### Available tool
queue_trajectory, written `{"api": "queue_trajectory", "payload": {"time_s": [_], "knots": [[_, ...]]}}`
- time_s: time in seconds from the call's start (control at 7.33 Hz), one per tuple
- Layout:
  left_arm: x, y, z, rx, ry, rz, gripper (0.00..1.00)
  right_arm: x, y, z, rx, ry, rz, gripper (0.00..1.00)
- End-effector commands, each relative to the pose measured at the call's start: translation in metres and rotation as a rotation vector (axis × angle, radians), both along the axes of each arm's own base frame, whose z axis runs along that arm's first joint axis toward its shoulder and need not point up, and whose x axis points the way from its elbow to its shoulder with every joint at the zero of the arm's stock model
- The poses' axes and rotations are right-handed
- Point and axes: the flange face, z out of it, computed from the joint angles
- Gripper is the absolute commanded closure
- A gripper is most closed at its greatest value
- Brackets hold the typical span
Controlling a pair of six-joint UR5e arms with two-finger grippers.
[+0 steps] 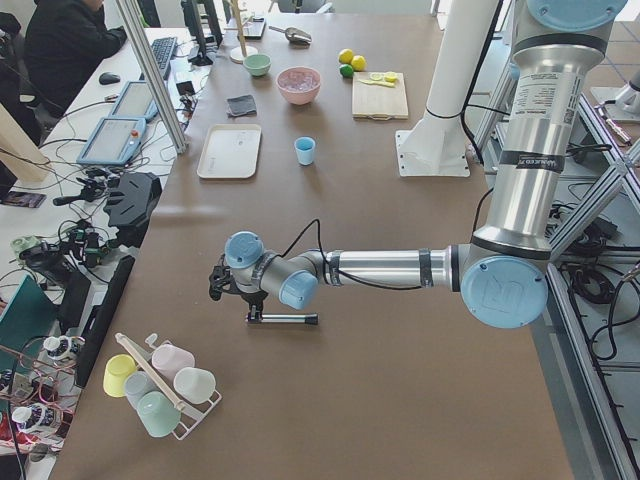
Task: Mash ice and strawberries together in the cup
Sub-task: 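Set the pestle down at the table edge and open the left gripper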
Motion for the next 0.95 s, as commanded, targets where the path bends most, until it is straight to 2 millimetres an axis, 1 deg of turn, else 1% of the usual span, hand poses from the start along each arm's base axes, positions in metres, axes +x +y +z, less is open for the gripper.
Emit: {"api": "queue_trajectory", "payload": {"time_s": [0.0,0.14,0.27,0.41,0.55,0.68,0.82], "knots": [[-0.009,-0.005,-0.039,0.047,0.030,-0.021,0.02,-0.001,-0.005,-0.001,0.004,0.037,0.007,0.01],[-0.043,-0.016,-0.047,0.058,0.023,-0.080,0.02,-0.001,-0.005,-0.013,-0.014,0.038,0.008,0.01],[-0.072,-0.034,-0.065,0.064,0.027,-0.128,0.02,0.000,-0.002,-0.019,-0.050,0.044,0.007,0.01],[-0.077,-0.029,-0.055,0.045,0.026,-0.135,0.02,-0.001,0.001,-0.012,-0.065,0.043,0.004,0.01],[-0.105,-0.022,-0.060,0.044,0.066,-0.166,0.02,-0.002,0.001,-0.011,-0.070,0.038,0.000,0.01],[-0.149,-0.017,-0.097,0.018,0.211,-0.192,0.02,-0.005,0.000,-0.006,-0.081,0.038,-0.005,0.01],[-0.183,-0.007,-0.141,0.043,0.251,-0.231,0.02,-0.005,0.003,-0.002,-0.089,0.034,-0.006,0.01]]}}
